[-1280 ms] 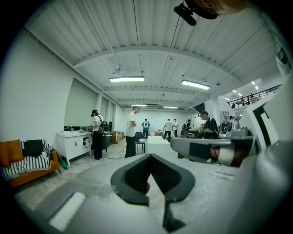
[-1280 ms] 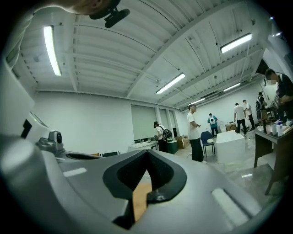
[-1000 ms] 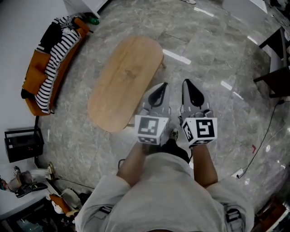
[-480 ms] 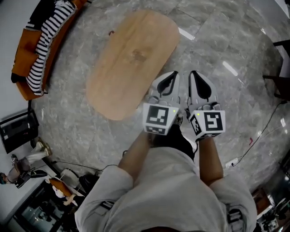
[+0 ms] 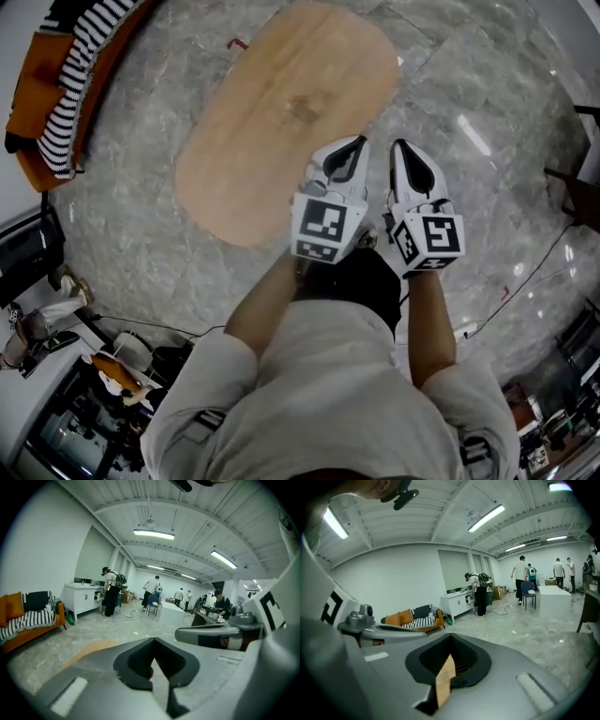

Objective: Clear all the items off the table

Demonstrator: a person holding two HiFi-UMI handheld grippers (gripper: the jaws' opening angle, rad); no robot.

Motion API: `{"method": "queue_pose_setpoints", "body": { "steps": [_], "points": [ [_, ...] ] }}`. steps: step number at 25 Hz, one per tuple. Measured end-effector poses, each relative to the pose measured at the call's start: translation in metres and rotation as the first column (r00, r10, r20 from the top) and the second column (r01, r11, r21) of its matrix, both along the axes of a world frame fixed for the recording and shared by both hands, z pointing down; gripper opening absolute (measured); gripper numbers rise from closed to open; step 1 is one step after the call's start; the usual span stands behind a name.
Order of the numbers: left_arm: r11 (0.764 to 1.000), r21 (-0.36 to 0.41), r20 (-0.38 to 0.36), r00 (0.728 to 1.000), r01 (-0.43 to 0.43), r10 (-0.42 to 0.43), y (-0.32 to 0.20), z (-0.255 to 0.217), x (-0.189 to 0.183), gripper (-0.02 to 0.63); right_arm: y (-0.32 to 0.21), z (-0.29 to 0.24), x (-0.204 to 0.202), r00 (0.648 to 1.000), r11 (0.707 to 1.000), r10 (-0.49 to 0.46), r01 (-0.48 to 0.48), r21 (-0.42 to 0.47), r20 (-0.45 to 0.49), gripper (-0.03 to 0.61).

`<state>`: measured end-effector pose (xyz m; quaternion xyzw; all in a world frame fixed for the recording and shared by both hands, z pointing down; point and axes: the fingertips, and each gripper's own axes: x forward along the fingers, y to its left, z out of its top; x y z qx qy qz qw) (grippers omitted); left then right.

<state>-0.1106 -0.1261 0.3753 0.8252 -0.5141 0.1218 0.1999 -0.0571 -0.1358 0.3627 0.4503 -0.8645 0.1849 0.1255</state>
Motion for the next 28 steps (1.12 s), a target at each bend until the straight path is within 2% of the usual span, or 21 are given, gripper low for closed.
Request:
{"method": "queue_pose_setpoints", "body": {
  "steps": [3, 8, 13, 15, 19, 24, 28],
  "points": [
    [0.999, -0.027, 0.023, 0.999, -0.033, 0.034, -0.009, 0.026, -0.01, 0.021, -0.007, 0.021, -0.016, 0.999, 0.999, 0.015, -0.014, -0.037, 0.035, 0.006],
    [0.995, -0.086, 0.041, 0.998, -0.043, 0.047, -0.006, 0.069, -0.012, 0.021, -0.006, 0.065, -0.014, 0.999, 0.995, 0.027, -0.024, -0.099, 0.028, 0.006],
    [0.991, -0.121, 0.106, 0.992, -0.048, 0.061, -0.015, 0.121, -0.016, 0.021, -0.015, 0.13, -0.011, 1.0, 0.992, 0.001, -0.001, -0.13, 0.004, 0.006],
    [0.986, -0.158, 0.128, 0.989, -0.049, 0.07, -0.011, 0.145, -0.02, 0.021, -0.012, 0.154, -0.013, 1.0, 0.99, -0.024, 0.021, -0.137, -0.015, 0.006],
    [0.971, -0.234, 0.163, 0.984, -0.036, 0.076, -0.012, 0.192, -0.028, 0.021, -0.019, 0.188, -0.013, 0.999, 0.986, -0.029, 0.035, -0.162, 0.035, 0.006],
    [0.94, -0.341, 0.277, 0.956, 0.001, 0.099, -0.007, 0.243, -0.053, 0.021, -0.02, 0.231, -0.01, 0.998, 0.975, -0.001, 0.014, -0.221, 0.059, 0.006],
    [0.934, -0.356, 0.347, 0.933, 0.034, 0.098, -0.023, 0.268, -0.071, 0.021, -0.031, 0.255, -0.003, 0.998, 0.968, 0.013, 0.002, -0.252, 0.058, 0.006]
  ]
}}
